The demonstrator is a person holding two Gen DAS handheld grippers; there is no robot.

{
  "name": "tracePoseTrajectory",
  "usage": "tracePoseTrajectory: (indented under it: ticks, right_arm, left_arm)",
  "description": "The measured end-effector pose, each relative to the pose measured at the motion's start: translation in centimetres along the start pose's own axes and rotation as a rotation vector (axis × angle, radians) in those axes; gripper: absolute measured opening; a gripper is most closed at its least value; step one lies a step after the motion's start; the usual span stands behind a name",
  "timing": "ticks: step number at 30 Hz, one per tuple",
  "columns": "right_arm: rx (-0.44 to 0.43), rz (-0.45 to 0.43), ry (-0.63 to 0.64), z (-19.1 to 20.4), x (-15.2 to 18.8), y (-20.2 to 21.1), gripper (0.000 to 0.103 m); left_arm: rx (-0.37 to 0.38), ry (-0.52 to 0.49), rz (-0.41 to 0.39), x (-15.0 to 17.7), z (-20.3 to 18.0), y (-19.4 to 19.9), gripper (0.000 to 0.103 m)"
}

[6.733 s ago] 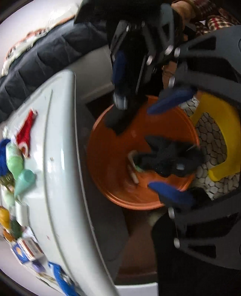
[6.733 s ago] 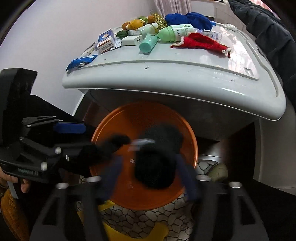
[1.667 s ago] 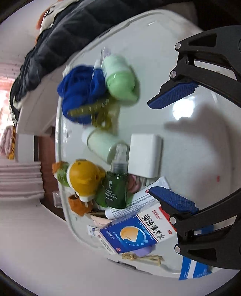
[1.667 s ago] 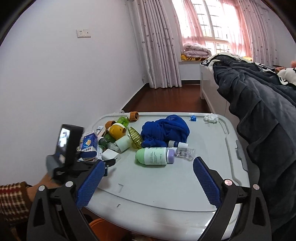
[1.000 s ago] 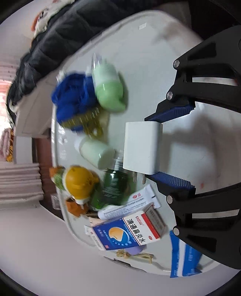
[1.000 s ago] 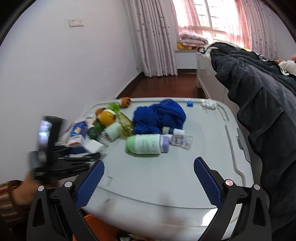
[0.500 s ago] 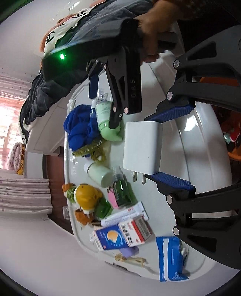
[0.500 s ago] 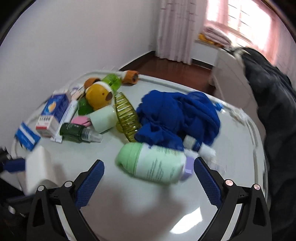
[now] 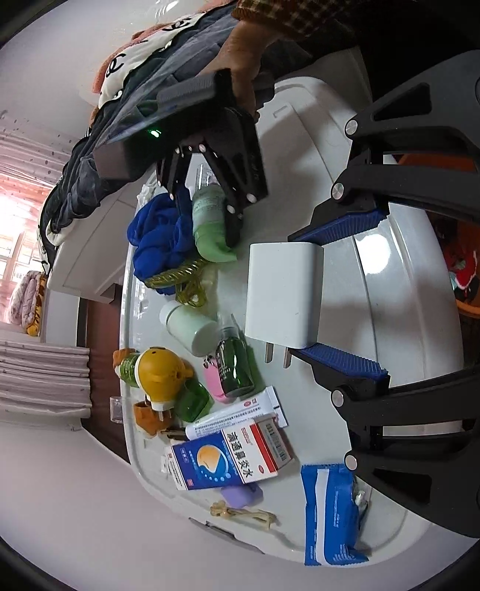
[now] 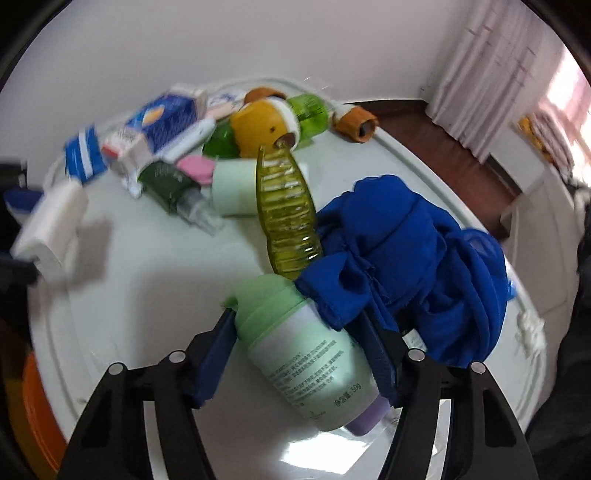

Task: Collect trash
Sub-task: 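Grasp the green-capped white bottle with the right gripper while the left gripper holds the charger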

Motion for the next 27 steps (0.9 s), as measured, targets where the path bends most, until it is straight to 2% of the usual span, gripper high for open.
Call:
tracePoseTrajectory:
  ticks: [7,10,13,14,15,16,19,27]
  right_arm:
    - [0.011,0.096,-0.055,1.8,1.4,0.7,0.062]
    - [-0.012,0.124,-0.141,2.7,1.4,0.9,0.064]
    - [0.02,0.116,-0.142,3.0,1.5,0.4,0.066]
    - [0.016,0.095,-0.153,3.0,1.4,0.4,0.063]
    - [-0.005,0.083,-0.195,3.0,1.4,0.4,0.052]
    - [-0.004,0.075,-0.224,2.9,1.4,0.5,0.051]
    - [0.029,0.064,-0.248,3.0,1.6,0.7,0.051]
    - [-0.018,-0.014,-0.354,5.0,1.9,3.5,0.048]
  left_arm:
    - [0.031,0.017,-0.001,-0.3,-0.2,0.2,0.052]
    - [0.038,0.024,-0.009,-0.4,-0.2,0.5,0.052]
    - [0.043,0.018,-0.013,-0.5,-0.5,0.6,0.052]
    - [0.046,0.013,-0.012,-0.5,-0.7,0.6,0.052]
    - [0.046,0.01,-0.013,-0.5,-0.8,0.7,0.052]
    - [0.045,0.007,-0.017,-0.5,-0.8,0.8,0.052]
    - [0.047,0.011,-0.02,-0.6,-0.6,0.9,0.052]
    - [0.059,0.021,-0.03,-0.7,-0.3,1.5,0.052]
Point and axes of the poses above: each gripper's, at about its wrist camera, not at the fingertips, and y roughly against the way its jaws point, z to its left, x to its underside, the point moved 9 cm from there along -y, roughly the way its jaws point, and after that the axes turned 4 degrees about z, right-handed, at the moved point
